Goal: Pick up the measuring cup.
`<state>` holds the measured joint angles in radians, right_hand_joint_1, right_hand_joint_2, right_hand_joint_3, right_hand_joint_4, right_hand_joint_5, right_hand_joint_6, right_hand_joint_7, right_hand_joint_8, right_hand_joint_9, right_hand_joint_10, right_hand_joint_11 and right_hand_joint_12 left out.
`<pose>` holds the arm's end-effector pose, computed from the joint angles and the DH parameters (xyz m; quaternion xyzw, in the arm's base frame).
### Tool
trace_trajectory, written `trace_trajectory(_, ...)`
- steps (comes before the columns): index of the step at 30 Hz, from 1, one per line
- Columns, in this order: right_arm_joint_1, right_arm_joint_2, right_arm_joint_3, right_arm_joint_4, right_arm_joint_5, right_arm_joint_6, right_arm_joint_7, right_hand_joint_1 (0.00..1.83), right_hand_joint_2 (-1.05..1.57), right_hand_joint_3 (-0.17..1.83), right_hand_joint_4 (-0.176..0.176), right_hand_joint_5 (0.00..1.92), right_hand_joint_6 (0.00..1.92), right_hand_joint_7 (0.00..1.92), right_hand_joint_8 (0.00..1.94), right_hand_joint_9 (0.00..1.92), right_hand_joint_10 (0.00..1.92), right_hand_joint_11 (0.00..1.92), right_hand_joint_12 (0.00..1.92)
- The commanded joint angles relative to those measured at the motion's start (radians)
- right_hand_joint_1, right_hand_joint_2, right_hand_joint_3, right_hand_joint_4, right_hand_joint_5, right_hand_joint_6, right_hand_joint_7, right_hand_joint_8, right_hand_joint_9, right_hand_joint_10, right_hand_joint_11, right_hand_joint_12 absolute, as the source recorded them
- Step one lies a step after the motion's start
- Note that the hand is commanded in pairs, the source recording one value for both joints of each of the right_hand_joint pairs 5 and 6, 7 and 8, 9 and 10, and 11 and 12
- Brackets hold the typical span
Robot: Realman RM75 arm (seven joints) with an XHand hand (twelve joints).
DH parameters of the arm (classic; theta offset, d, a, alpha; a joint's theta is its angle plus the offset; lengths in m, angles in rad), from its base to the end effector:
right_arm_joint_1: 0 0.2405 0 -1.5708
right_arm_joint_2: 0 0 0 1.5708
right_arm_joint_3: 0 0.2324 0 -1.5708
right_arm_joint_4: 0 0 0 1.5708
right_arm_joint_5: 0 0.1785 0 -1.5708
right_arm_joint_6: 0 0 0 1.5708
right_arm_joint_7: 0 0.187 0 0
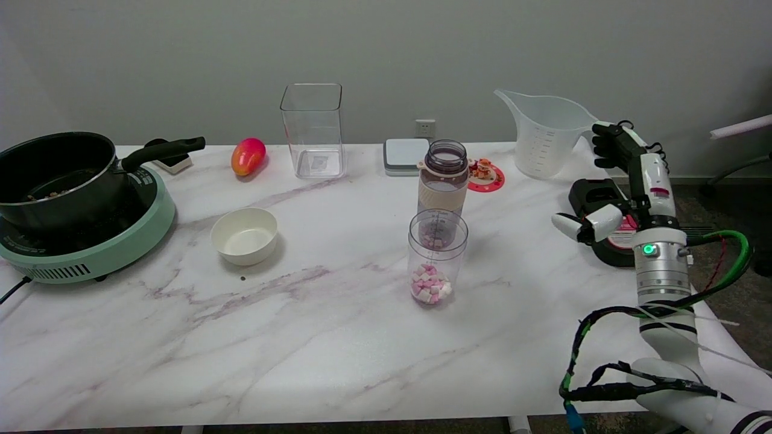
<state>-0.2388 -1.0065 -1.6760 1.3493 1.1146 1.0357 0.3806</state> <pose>-0.1943 -0.2577 0.4563 0.5183 -0.0399 0.4634 0.7177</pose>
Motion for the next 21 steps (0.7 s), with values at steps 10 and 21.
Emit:
trace_trajectory(10,-0.051,-0.031,-0.308,0.238,0.257,0.046,0.139,1.21,-0.51,1.34,0.0,0.45,0.45,0.58,0.58,0.61,0.61,0.69,0.69)
trace_trajectory(21,-0.161,-0.084,-0.334,0.24,0.08,0.088,0.311,1.1,-0.53,0.8,0.0,0.34,0.34,0.57,0.57,0.58,0.58,0.69,0.69)
